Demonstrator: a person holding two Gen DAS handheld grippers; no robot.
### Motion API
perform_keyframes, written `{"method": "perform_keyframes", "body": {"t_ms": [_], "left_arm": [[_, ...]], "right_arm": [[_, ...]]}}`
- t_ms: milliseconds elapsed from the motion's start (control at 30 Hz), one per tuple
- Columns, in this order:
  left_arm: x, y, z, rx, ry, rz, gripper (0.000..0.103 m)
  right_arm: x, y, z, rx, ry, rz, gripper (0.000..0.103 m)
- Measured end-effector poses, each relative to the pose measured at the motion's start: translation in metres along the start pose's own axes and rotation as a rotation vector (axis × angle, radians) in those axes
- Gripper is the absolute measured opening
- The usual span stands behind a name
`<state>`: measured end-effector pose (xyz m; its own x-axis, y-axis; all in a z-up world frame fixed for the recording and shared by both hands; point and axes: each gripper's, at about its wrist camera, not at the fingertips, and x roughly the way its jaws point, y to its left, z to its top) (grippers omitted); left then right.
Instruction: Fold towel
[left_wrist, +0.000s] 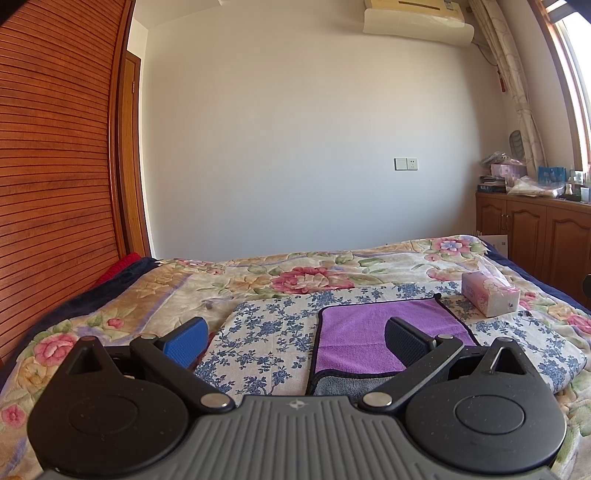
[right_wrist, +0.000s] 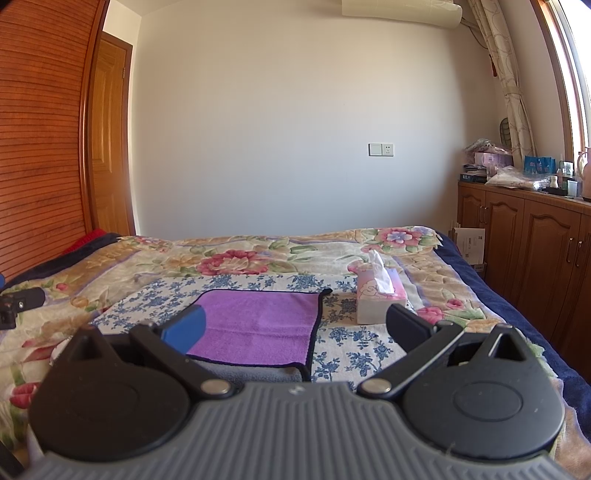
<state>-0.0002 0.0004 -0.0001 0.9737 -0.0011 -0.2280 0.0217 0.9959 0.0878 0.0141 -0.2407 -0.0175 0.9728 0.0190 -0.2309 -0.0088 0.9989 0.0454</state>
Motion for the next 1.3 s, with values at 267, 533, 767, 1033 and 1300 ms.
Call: {"method": "perform_keyframes", "body": {"t_ms": [267, 533, 767, 1033, 1300], "left_arm": [[0.0, -0.0001, 0.0, 0.001, 0.0, 0.0, 0.103], [-0.0001, 0.0, 0.0, 0.002, 0.0, 0.001, 0.103], [-0.0001, -0.0002, 0.0, 0.002, 0.0, 0.001, 0.103], [-0.0001, -0.0003, 0.0, 0.003, 0.0, 0.001, 0.103], [0.0016, 0.0028, -0.0011, 0.008, 0.001, -0.002, 0.103]], "right_arm": [[0.0001, 0.0003, 0.0001, 0.0, 0.0, 0.001, 0.103], [-0.0005, -0.0004, 0.0001, 0.001, 0.0, 0.001, 0.103], [-0.0003, 0.0, -0.0001, 0.001, -0.001, 0.0, 0.103], [-0.0002, -0.0002, -0.0001, 0.001, -0.001, 0.001, 0.103], [0.0002, 0.0047, -0.0012, -0.002, 0.004, 0.003, 0.103]]}}
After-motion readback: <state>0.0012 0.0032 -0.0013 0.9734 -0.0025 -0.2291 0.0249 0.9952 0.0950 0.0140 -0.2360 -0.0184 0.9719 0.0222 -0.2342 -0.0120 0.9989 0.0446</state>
